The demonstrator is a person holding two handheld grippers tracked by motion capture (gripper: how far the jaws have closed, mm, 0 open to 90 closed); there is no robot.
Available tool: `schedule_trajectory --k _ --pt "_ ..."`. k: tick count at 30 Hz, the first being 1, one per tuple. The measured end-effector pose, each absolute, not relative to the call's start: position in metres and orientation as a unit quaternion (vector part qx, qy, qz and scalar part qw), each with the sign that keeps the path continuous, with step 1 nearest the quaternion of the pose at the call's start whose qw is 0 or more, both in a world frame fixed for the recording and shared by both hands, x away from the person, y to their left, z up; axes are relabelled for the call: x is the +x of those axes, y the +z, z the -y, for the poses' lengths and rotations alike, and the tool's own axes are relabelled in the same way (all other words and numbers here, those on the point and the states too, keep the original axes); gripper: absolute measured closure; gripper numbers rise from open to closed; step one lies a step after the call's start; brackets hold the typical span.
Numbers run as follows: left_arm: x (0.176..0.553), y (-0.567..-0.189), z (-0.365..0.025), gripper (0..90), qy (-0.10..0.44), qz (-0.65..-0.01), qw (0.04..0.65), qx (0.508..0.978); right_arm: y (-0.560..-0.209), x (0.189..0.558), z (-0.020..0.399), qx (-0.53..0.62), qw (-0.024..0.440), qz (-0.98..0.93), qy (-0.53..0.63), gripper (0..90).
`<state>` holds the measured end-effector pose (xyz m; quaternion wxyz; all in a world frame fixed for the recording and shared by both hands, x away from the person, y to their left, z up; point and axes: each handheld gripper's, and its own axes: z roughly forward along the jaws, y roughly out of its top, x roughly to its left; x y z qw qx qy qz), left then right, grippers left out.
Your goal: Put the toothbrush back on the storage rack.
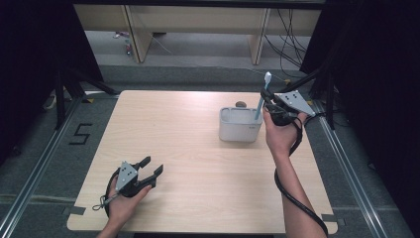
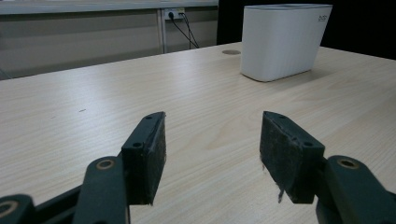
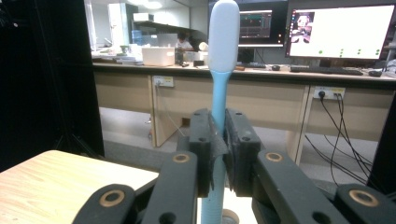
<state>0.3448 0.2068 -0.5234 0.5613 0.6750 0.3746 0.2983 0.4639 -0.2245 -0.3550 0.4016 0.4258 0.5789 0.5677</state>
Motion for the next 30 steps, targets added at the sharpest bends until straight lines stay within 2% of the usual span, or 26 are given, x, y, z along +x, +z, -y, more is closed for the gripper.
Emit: schedule_trajectory --k 30 --pt "0.345 -0.523 -0.207 40.9 0.297 -0.377 0.561 0.675 -0.380 0.473 0.228 0.443 0.395 -0.593 0.544 82.5"
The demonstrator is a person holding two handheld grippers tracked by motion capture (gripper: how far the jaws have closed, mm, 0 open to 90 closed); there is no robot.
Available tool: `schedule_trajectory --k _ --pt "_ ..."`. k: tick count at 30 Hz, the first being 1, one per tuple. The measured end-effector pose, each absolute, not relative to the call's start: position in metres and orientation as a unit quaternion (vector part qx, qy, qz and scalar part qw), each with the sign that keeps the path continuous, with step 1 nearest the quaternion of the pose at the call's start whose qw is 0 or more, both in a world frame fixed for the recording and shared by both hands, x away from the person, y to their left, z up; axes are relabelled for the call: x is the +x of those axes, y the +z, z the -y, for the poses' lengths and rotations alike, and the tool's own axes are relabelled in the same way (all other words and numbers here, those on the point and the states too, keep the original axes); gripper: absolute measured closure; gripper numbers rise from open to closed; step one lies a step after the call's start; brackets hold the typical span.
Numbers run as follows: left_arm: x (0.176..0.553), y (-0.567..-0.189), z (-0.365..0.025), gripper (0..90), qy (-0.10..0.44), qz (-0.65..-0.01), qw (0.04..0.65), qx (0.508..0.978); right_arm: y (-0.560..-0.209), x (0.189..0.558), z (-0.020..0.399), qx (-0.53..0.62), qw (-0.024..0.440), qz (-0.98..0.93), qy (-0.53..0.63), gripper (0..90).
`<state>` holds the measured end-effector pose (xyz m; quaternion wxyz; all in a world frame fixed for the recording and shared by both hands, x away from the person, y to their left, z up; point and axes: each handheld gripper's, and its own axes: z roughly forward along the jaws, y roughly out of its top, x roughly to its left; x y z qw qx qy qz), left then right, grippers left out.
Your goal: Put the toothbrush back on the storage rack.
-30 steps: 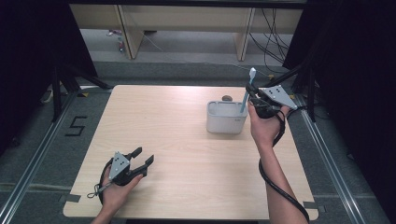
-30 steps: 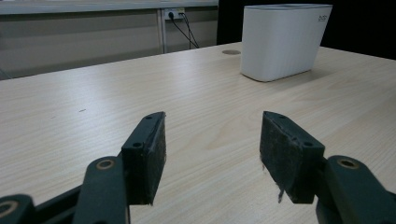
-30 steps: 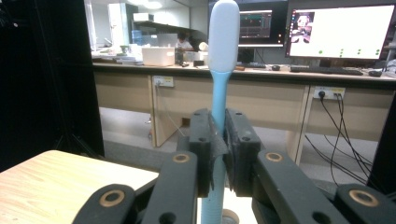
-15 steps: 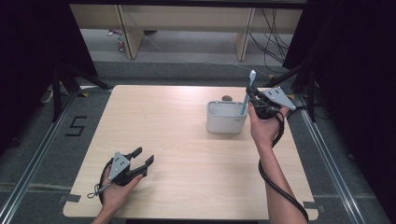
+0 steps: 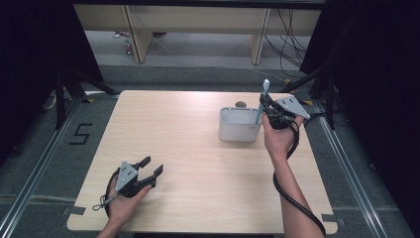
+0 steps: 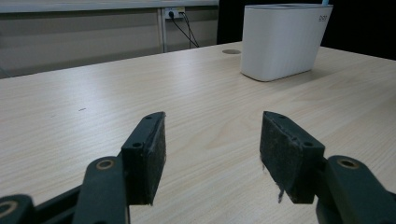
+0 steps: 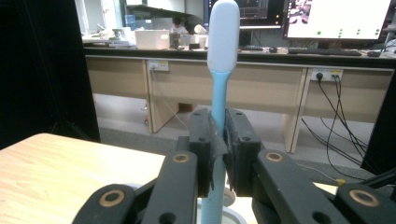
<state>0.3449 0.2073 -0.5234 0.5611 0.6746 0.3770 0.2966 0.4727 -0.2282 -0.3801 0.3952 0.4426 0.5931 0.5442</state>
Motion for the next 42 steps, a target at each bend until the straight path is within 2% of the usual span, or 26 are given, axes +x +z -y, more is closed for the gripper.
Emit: schedule_trajectory --k 42 --pt "0.346 -0.524 -0.207 40.6 0.294 -0.376 0.570 0.669 -0.427 0.472 0.226 0.466 0.367 -0.614 0.521 82.3"
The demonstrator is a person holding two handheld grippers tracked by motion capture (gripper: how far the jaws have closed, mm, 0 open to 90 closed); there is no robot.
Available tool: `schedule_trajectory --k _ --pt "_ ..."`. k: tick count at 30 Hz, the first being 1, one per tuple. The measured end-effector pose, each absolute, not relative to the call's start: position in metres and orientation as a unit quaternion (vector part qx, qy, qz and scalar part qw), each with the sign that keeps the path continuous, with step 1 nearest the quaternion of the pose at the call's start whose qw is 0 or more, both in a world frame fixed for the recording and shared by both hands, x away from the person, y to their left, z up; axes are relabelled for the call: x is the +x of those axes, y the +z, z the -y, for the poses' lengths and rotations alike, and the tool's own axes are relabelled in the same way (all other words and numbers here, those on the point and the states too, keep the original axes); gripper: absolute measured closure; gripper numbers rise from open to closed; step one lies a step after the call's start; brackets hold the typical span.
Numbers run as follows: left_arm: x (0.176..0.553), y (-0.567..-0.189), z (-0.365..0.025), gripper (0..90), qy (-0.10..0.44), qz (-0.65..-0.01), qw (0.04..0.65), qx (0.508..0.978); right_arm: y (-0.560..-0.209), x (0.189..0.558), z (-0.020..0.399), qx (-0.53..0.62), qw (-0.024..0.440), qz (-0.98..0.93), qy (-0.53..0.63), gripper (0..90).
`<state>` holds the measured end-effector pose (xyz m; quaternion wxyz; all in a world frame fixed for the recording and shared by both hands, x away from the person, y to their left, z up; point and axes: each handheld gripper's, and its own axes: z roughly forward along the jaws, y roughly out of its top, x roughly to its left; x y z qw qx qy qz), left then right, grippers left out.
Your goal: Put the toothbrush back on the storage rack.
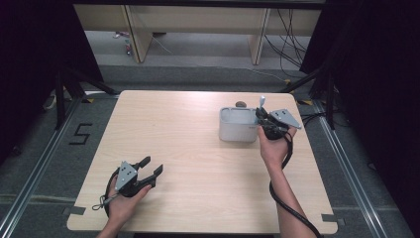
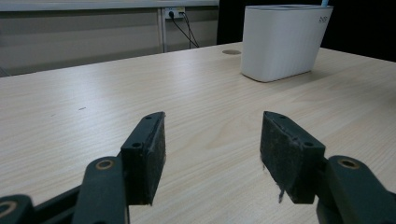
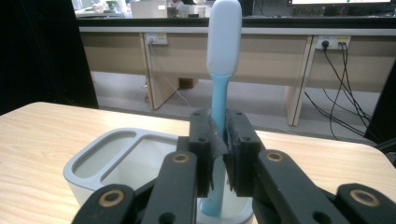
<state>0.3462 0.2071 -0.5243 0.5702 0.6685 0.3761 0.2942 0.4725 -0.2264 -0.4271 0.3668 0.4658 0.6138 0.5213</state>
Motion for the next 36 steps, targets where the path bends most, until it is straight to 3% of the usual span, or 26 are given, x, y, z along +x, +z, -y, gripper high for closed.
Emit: schedule_trajectory --k 36 --pt "0.345 -0.524 -0.208 40.5 0.294 -0.378 0.568 0.670 -0.452 0.470 0.229 0.499 0.347 -0.621 0.494 82.2"
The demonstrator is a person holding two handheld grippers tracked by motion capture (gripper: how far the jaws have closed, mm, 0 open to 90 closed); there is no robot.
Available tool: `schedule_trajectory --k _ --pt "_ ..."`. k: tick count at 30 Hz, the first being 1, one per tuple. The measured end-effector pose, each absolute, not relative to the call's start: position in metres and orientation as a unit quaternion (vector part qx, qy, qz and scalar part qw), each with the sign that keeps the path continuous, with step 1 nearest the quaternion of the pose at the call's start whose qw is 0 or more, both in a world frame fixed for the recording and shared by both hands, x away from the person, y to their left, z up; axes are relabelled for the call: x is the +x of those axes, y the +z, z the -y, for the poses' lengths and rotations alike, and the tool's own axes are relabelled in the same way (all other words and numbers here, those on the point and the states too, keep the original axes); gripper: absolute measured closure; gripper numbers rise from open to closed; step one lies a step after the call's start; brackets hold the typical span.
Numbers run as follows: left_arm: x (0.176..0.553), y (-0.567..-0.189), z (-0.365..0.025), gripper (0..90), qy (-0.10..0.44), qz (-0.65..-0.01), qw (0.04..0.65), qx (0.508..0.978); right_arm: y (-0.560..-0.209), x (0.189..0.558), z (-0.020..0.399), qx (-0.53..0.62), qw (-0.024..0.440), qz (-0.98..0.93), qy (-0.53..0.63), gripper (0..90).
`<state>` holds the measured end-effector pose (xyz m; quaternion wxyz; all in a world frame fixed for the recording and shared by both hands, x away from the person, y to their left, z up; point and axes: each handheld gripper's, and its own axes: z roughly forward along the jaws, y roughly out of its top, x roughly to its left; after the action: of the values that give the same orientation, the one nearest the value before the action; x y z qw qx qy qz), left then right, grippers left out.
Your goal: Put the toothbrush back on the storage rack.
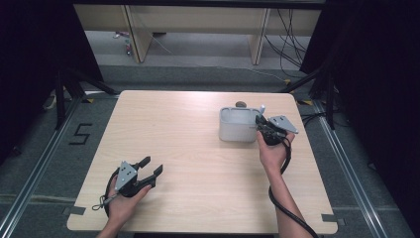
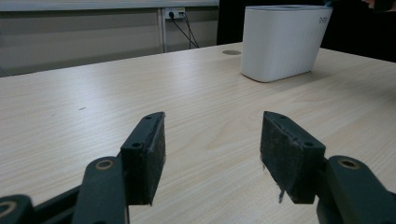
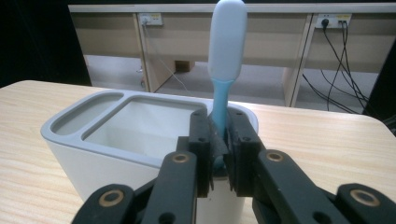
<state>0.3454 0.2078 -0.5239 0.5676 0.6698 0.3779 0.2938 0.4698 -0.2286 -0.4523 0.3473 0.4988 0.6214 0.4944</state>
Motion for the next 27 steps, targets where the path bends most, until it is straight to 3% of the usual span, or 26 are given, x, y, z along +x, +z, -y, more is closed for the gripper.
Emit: schedule_trajectory --k 19,27 --pt "0.3445 -0.5235 -0.2079 40.5 0.293 -0.379 0.564 0.672 -0.4534 0.4706 0.2276 0.486 0.360 -0.628 0.490 80.9" --pt "0.3443 -0.5235 -0.2080 40.5 0.292 -0.378 0.565 0.673 -0.4511 0.4697 0.2301 0.489 0.355 -0.635 0.482 67.1"
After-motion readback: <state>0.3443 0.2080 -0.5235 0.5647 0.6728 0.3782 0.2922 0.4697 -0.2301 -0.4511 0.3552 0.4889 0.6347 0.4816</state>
